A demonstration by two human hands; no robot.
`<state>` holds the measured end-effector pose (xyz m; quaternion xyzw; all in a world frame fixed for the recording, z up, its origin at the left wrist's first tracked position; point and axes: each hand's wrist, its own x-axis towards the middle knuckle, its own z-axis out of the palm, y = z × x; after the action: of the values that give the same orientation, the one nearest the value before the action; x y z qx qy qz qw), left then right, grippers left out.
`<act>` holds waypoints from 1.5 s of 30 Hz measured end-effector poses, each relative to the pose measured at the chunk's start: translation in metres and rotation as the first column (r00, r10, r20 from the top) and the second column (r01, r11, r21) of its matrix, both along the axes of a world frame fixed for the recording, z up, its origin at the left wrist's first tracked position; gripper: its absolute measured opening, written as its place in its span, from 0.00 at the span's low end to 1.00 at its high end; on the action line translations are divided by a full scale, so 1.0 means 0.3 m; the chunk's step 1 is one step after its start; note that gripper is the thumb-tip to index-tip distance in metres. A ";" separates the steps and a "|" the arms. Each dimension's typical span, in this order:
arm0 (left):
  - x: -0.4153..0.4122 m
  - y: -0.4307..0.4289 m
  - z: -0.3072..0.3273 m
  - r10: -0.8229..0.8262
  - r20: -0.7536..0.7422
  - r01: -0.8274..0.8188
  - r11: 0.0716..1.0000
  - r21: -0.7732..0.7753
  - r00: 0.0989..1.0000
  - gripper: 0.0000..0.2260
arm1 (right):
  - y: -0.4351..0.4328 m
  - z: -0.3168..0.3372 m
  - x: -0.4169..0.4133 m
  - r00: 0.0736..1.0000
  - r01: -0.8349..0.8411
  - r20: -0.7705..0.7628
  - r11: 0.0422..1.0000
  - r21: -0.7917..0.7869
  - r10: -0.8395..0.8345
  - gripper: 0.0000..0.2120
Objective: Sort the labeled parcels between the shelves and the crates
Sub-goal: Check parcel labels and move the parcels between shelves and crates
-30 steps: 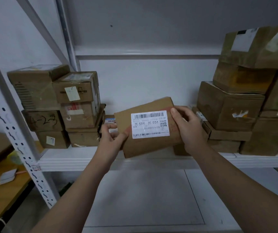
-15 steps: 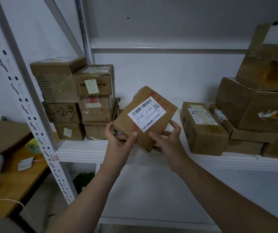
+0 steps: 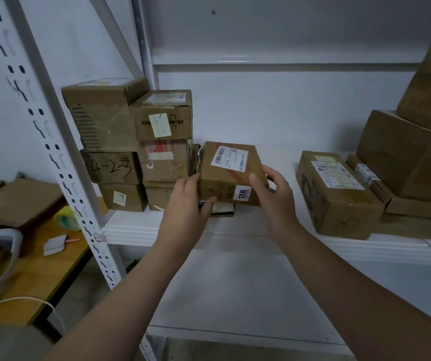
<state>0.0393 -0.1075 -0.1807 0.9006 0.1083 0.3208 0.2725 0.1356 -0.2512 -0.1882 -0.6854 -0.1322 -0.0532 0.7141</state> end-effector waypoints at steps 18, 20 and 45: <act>0.101 0.019 0.084 0.030 -0.112 0.051 0.753 0.656 0.993 0.18 | 0.045 -0.026 0.063 0.980 0.092 0.192 0.964 -0.250 -0.044 0.22; 0.096 0.010 0.089 0.028 -0.101 0.044 0.764 0.644 0.994 0.18 | 0.017 -0.020 0.057 0.975 0.114 0.217 0.947 -0.300 -0.049 0.22; 0.414 -0.655 -0.036 -0.314 -0.417 0.443 0.858 0.260 0.853 0.27 | -0.773 -0.038 0.004 0.970 0.245 0.137 0.772 -0.586 -0.203 0.13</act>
<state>0.1635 -0.3040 -0.1915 0.9806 -0.0844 0.1031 0.1434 0.1368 -0.4830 -0.1998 -0.8843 -0.0831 -0.1158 0.4446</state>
